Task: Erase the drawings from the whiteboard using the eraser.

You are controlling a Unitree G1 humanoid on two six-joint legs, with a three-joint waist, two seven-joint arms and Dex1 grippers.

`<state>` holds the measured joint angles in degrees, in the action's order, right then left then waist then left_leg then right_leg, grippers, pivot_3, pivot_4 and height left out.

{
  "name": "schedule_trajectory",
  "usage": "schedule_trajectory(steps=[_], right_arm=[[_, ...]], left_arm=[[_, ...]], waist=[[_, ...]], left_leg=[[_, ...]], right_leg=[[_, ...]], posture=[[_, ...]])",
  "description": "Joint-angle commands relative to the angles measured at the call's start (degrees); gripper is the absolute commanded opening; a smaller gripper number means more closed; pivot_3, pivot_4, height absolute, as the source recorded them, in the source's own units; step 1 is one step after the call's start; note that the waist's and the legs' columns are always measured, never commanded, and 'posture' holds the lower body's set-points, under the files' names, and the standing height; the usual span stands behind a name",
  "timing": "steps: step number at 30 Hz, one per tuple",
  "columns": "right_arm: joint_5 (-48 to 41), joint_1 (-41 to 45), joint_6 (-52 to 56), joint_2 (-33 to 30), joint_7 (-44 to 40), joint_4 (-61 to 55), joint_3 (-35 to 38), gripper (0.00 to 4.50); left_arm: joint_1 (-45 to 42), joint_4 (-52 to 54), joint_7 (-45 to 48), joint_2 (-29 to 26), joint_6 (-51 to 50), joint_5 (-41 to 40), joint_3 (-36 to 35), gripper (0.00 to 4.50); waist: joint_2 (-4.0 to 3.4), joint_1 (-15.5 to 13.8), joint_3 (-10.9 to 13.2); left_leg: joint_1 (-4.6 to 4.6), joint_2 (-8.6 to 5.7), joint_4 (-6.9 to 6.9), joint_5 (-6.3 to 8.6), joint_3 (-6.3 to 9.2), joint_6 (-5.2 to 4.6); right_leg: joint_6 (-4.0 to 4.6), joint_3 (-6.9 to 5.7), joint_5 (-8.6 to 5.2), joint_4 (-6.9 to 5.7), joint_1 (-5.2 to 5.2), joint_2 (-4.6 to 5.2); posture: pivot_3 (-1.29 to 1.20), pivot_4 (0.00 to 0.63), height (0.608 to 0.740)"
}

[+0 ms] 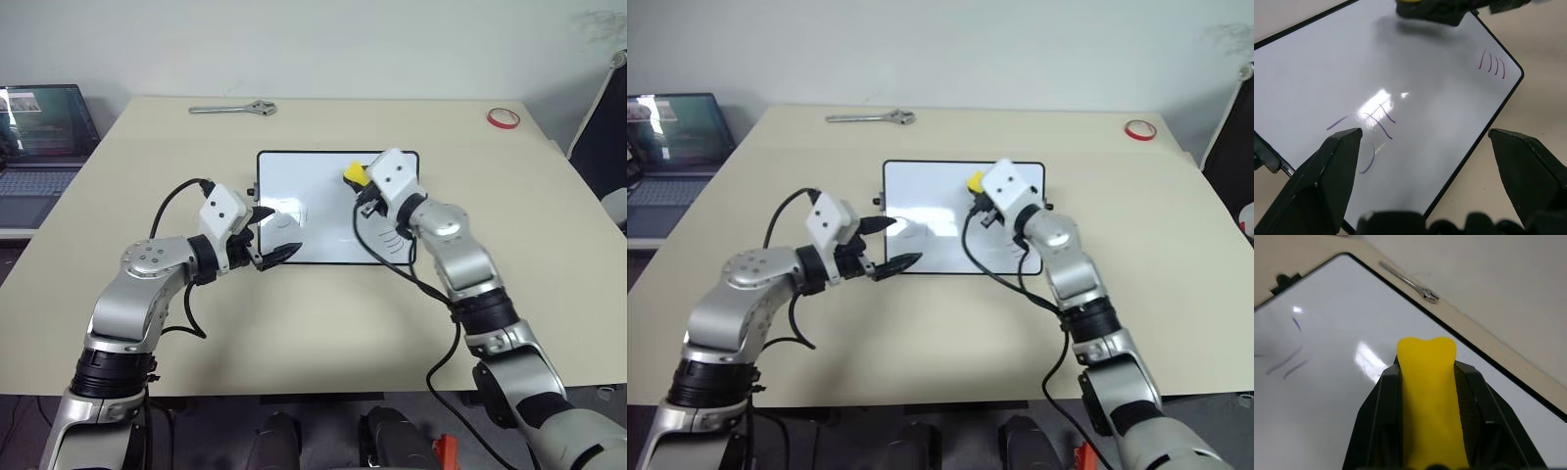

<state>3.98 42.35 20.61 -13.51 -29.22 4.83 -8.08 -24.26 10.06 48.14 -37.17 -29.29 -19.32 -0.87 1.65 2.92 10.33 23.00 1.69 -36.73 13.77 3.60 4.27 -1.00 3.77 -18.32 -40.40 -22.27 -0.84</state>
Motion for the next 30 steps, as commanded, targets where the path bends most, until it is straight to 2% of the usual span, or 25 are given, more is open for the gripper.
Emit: schedule_trajectory(steps=[1,5,9,14,20,30], right_arm=[[-5.6,-5.6,8.2,-3.9,-6.2,-14.8,0.6,1.10],[-10.3,-16.0,14.1,-9.3,-9.7,-29.3,2.6,1.10],[-16.4,-25.8,16.7,-11.0,-10.1,-39.5,6.0,1.10],[-15.1,-31.8,16.0,-12.1,-5.8,-42.6,8.6,1.10],[-9.2,-42.9,8.6,-13.5,-0.1,-41.9,10.9,1.10],[-9.7,-45.3,7.7,-11.6,3.2,-43.5,9.4,1.10]], left_arm=[[0.9,4.0,3.9,0.7,2.1,-3.6,0.3,4.50],[1.0,4.3,6.1,0.5,2.2,-4.4,1.3,4.50],[3.0,4.7,9.5,-0.6,2.5,-5.0,2.1,4.50],[5.3,3.0,10.7,-2.3,5.1,-3.0,2.7,4.50],[5.4,-1.1,10.8,-2.5,9.0,-0.5,3.0,4.50],[4.7,-2.0,11.5,-2.1,9.8,0.1,3.4,4.50]], waist=[[0.00,-0.1,0.0],[-0.03,-0.1,0.0],[-0.04,0.0,0.0],[-0.04,0.3,0.0],[-0.03,-0.2,0.0],[-0.03,-0.1,0.0]], left_leg=[[0.01,0.01,0.07,0.00,0.01,0.00],[0.04,-0.01,0.13,0.00,0.03,0.00],[0.01,-0.04,0.35,0.01,0.05,-0.01],[-0.11,-0.08,0.36,0.00,-0.10,-0.01],[-0.06,-0.11,0.39,0.00,-0.11,0.00],[-0.11,-0.10,0.39,0.00,-0.17,0.00]], right_leg=[[0.00,-0.02,0.00,0.08,0.00,0.02],[0.00,-0.04,0.00,0.23,0.02,0.02],[0.00,-0.09,0.00,0.43,0.07,0.00],[0.00,0.03,0.00,0.40,0.08,-0.07],[-0.02,0.01,-0.01,0.45,0.08,-0.08],[-0.01,0.08,-0.01,0.42,0.08,-0.10]], posture=[[0.00,0.150,0.740],[0.00,0.150,0.740],[0.00,0.150,0.740],[0.00,0.150,0.740],[0.00,0.150,0.740],[0.00,0.150,0.740]])
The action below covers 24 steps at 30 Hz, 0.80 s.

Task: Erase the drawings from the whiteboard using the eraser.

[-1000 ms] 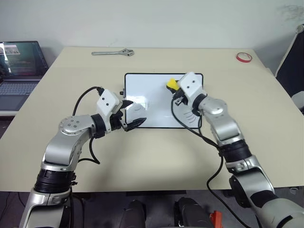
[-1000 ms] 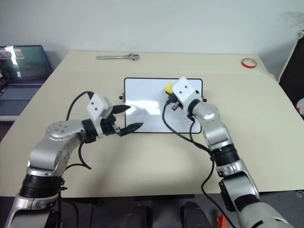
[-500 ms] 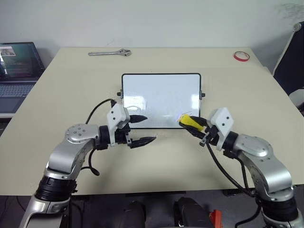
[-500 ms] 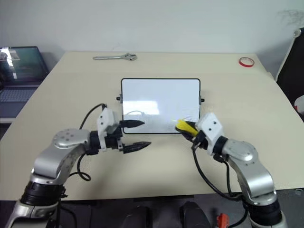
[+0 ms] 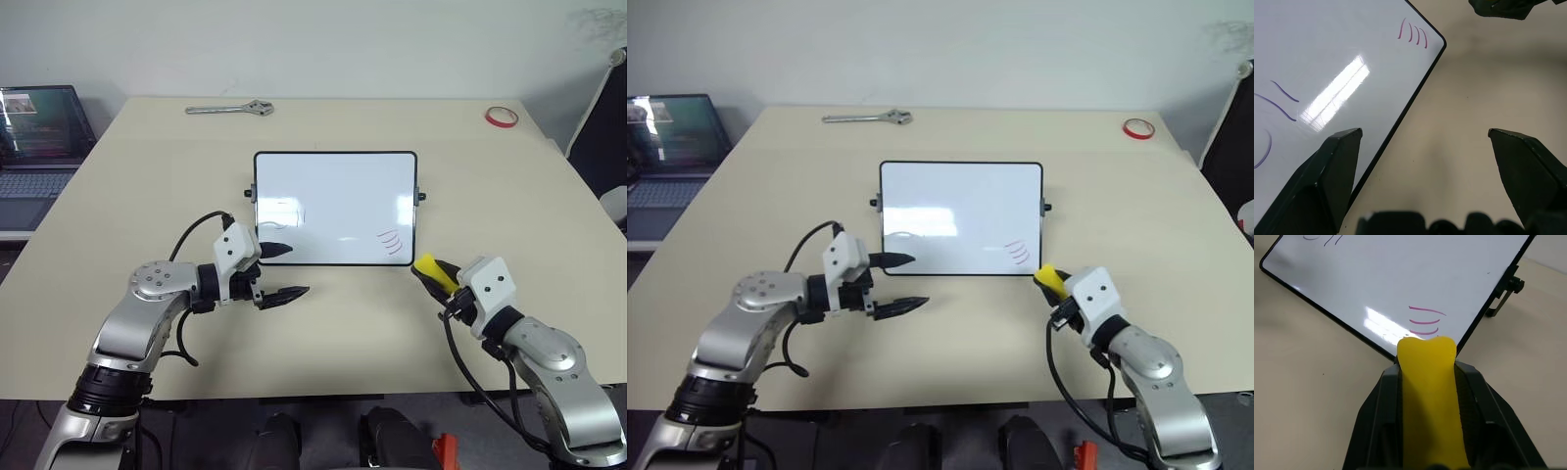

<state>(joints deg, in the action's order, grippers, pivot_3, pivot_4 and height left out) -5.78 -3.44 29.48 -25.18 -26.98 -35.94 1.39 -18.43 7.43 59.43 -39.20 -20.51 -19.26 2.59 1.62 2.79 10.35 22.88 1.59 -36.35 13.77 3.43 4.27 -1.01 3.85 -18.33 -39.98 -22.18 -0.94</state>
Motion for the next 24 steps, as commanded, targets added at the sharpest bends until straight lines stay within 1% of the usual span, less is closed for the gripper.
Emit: schedule_trajectory(steps=[1,4,5,8,10,14,18,22,24], right_arm=[[0.4,0.7,-1.2,0.0,1.1,-2.7,-0.6,1.10],[3.0,2.3,-1.6,-0.8,2.3,-2.2,-2.8,1.10],[4.7,3.9,-1.8,-0.6,3.3,-1.3,-4.2,1.10],[9.5,11.6,-1.2,1.9,7.3,4.1,-8.7,1.10],[11.7,15.8,-1.6,3.2,8.5,8.5,-10.8,1.10],[13.5,22.0,-2.1,5.6,10.1,17.4,-12.4,1.10],[14.7,24.6,-1.2,4.2,6.5,22.9,-15.4,1.10],[15.4,24.2,1.1,1.0,1.5,23.1,-18.6,1.10],[15.9,24.2,1.3,0.6,1.4,23.1,-18.7,1.10]], left_arm=[[-1.3,0.5,0.4,-0.1,1.0,0.0,-0.1,4.50],[-2.1,0.0,0.6,0.1,1.0,0.2,0.4,4.50],[-2.6,-0.2,0.7,0.3,0.9,0.2,0.8,4.50],[-3.7,0.0,1.5,0.8,0.4,-0.2,1.9,4.50],[-4.0,0.0,2.0,0.7,0.6,-0.1,2.3,4.50],[-4.2,0.2,2.9,0.5,0.8,-0.1,2.8,4.50],[-3.6,1.4,3.7,0.3,0.8,-0.2,3.2,4.50],[-3.0,2.4,3.2,0.3,0.2,-0.5,2.7,4.50],[-2.6,2.9,2.9,0.2,-0.2,-0.7,2.4,4.50]], waist=[[0.00,0.0,0.0],[0.00,-0.1,0.0],[0.00,0.0,0.0],[0.00,0.3,0.0],[0.01,0.4,0.0],[0.01,0.3,0.0],[0.01,0.2,0.0],[0.02,0.2,0.0],[0.05,0.2,0.0]], left_leg=[[0.00,0.00,0.00,0.00,0.00,0.00],[0.01,-0.01,0.00,0.00,0.00,0.00],[0.01,-0.01,0.00,0.00,0.00,0.00],[-0.02,-0.02,-0.02,0.00,-0.02,0.00],[-0.04,-0.02,-0.02,-0.01,-0.03,0.00],[0.02,-0.02,0.00,0.00,-0.01,0.00],[0.04,0.00,0.00,0.00,-0.03,0.00],[0.00,0.01,-0.03,0.00,-0.01,-0.01],[-0.05,0.00,-0.04,0.00,0.00,-0.01]], right_leg=[[0.00,0.00,0.00,0.00,0.00,0.00],[0.00,0.00,0.00,0.00,0.00,0.00],[0.00,0.00,0.00,0.00,0.00,0.00],[0.00,0.01,0.01,-0.02,0.00,-0.01],[0.01,0.02,0.01,-0.05,0.00,-0.02],[0.01,0.00,0.01,-0.01,-0.02,-0.03],[0.01,0.00,0.01,0.00,-0.03,-0.01],[0.01,-0.01,0.01,-0.04,0.00,0.00],[0.02,-0.01,0.01,-0.06,0.06,0.00]], posture=[[0.00,0.150,0.740],[0.00,0.150,0.740],[0.00,0.150,0.740],[0.00,0.150,0.740],[0.00,0.150,0.740],[0.00,0.150,0.740],[0.00,0.150,0.740],[0.00,0.150,0.740],[0.00,0.150,0.740]])
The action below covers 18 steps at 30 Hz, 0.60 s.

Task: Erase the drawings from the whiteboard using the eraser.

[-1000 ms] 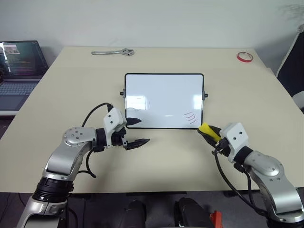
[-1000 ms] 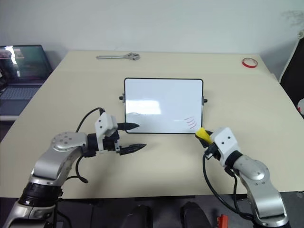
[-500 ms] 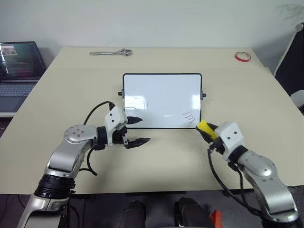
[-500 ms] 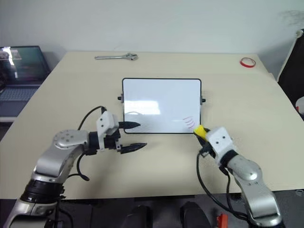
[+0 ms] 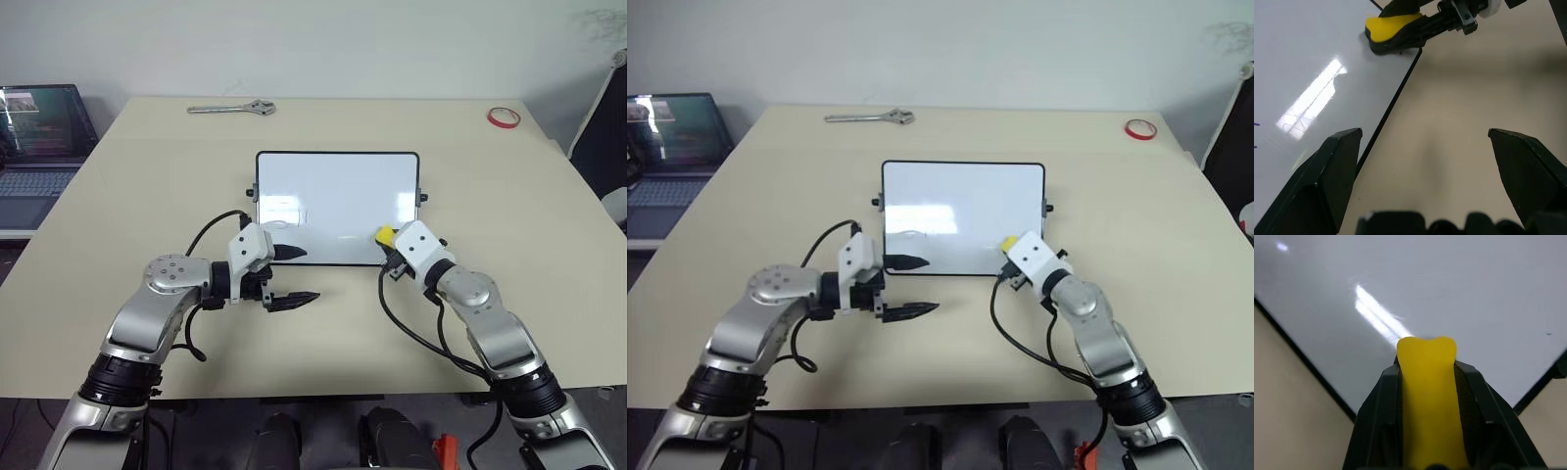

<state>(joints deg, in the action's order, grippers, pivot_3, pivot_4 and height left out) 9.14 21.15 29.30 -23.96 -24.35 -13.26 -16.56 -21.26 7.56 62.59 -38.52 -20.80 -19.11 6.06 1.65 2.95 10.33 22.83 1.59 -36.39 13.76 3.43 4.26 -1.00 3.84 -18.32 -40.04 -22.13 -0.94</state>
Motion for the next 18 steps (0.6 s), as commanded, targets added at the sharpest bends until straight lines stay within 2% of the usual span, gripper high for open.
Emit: schedule_trajectory(steps=[1,4,6,13,18], right_arm=[[2.2,0.6,0.6,-0.2,0.6,1.6,-0.3,1.10],[5.5,3.6,-1.8,1.7,7.1,5.1,1.7,1.10],[5.9,4.4,-2.3,2.4,8.4,6.1,2.2,1.10],[4.6,2.4,-2.2,2.5,-0.3,3.7,-3.5,1.10],[8.3,3.0,-1.6,2.7,3.4,5.8,-2.3,1.10]], left_arm=[[0.5,3.2,-0.3,-0.6,-0.1,-0.9,-1.2,4.50],[0.9,4.0,-0.7,-0.7,-0.7,-1.1,-1.3,4.50],[1.1,4.5,-1.0,-0.7,-1.0,-1.2,-1.4,4.50],[1.2,5.3,-1.8,-0.6,-2.1,-1.3,-1.4,4.50],[1.0,5.5,-2.1,-0.5,-2.4,-1.3,-1.4,4.50]], waist=[[0.01,0.0,0.0],[0.01,0.2,0.0],[0.02,0.2,0.0],[0.02,0.2,0.0],[0.03,0.3,0.0]], left_leg=[[-0.02,0.00,-0.02,0.00,0.01,0.00],[-0.04,0.00,-0.13,0.00,0.00,0.00],[-0.04,0.00,-0.28,0.00,0.01,0.00],[-0.04,-0.01,-0.39,0.00,0.05,0.00],[-0.06,0.00,-0.46,0.00,0.04,0.00]], right_leg=[[0.00,0.00,0.00,-0.02,0.03,0.00],[0.00,0.01,0.01,-0.11,0.03,0.00],[0.02,0.01,0.03,-0.23,0.03,-0.01],[0.02,-0.01,0.03,-0.31,0.05,-0.01],[0.02,0.01,0.03,-0.40,0.05,-0.02]], posture=[[0.00,0.150,0.740],[0.00,0.150,0.740],[0.00,0.150,0.740],[0.00,0.150,0.740],[0.00,0.150,0.740]])
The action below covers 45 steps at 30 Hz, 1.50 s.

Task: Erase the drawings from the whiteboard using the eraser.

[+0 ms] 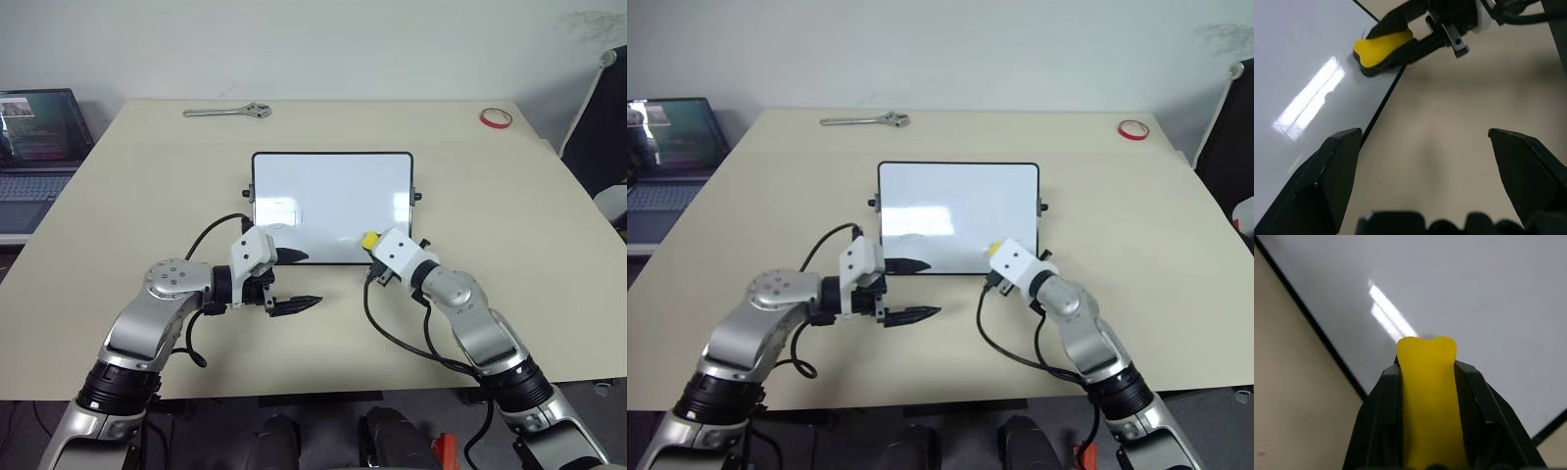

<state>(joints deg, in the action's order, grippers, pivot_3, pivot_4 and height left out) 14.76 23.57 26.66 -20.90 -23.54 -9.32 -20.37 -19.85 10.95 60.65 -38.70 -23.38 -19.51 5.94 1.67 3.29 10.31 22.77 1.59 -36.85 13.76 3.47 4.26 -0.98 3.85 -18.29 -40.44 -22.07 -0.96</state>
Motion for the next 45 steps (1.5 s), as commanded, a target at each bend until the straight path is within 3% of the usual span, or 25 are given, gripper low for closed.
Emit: schedule_trajectory(steps=[1,4,10,14,19,29,37,45], right_arm=[[3.6,1.1,0.9,-0.7,4.0,2.5,2.2,1.10],[4.0,2.4,0.3,-2.1,5.5,3.9,4.9,1.10],[1.0,-0.5,3.7,-6.0,-5.2,-0.4,2.3,1.10],[1.2,-1.8,5.7,-6.8,-8.1,-2.8,1.8,1.10],[5.3,2.9,1.3,-4.2,3.4,1.7,6.4,1.10],[4.3,-1.6,4.4,-8.3,-9.6,-1.3,0.3,1.10],[8.1,2.1,-0.1,-7.8,-1.8,2.6,3.4,1.10],[6.3,-1.6,3.6,-11.9,-14.7,-1.3,-1.6,1.10]], left_arm=[[-0.4,2.2,-0.2,-0.3,0.1,-1.0,-1.2,4.50],[-0.3,2.1,-0.3,-0.4,0.3,-1.0,-1.2,4.50],[0.0,1.4,-0.1,-0.4,1.1,-0.8,-1.3,4.50],[0.1,1.2,-0.1,-0.4,1.3,-0.8,-1.4,4.50],[0.4,1.1,-0.2,-0.5,1.5,-0.7,-1.5,4.50],[1.1,0.9,-0.3,-1.1,1.2,-0.8,-2.4,4.50],[2.0,0.1,0.2,-2.2,2.0,-0.8,-3.3,4.50],[2.6,0.3,-0.1,-2.4,2.3,-0.7,-3.3,4.50]], waist=[[0.00,-0.1,0.0],[0.00,-0.1,0.0],[0.04,-0.3,0.0],[0.05,-0.2,0.0],[0.05,0.1,0.0],[0.07,-0.1,0.0],[0.07,0.0,0.0],[0.10,0.0,-0.1]], left_leg=[[0.00,0.00,-0.03,0.00,0.01,0.00],[-0.02,-0.01,-0.10,-0.01,0.02,0.00],[-0.06,-0.03,-0.10,-0.01,0.02,-0.01],[-0.08,-0.03,-0.10,-0.01,0.01,-0.01],[-0.21,-0.02,-0.09,-0.02,-0.13,-0.01],[-0.17,-0.02,-0.07,-0.01,-0.12,-0.01],[-0.30,-0.01,-0.09,-0.03,-0.18,-0.02],[-0.29,-0.01,-0.07,-0.02,-0.15,-0.03]], right_leg=[[0.00,-0.01,0.00,-0.03,0.00,0.00],[-0.01,0.00,0.00,-0.17,0.00,0.00],[-0.01,-0.02,-0.01,-0.22,0.02,0.00],[-0.01,0.01,-0.01,-0.22,0.02,0.00],[-0.02,0.13,-0.01,-0.33,0.02,-0.02],[-0.02,0.12,-0.01,-0.27,0.02,-0.01],[-0.26,0.19,-0.15,-0.29,0.08,-0.02],[-0.26,0.17,-0.15,-0.25,0.10,-0.01]], posture=[[0.00,0.150,0.740],[0.00,0.150,0.740],[0.00,0.150,0.740],[0.00,0.150,0.740],[0.00,0.150,0.740],[0.00,0.150,0.740],[0.00,0.150,0.740],[0.00,0.150,0.740]])
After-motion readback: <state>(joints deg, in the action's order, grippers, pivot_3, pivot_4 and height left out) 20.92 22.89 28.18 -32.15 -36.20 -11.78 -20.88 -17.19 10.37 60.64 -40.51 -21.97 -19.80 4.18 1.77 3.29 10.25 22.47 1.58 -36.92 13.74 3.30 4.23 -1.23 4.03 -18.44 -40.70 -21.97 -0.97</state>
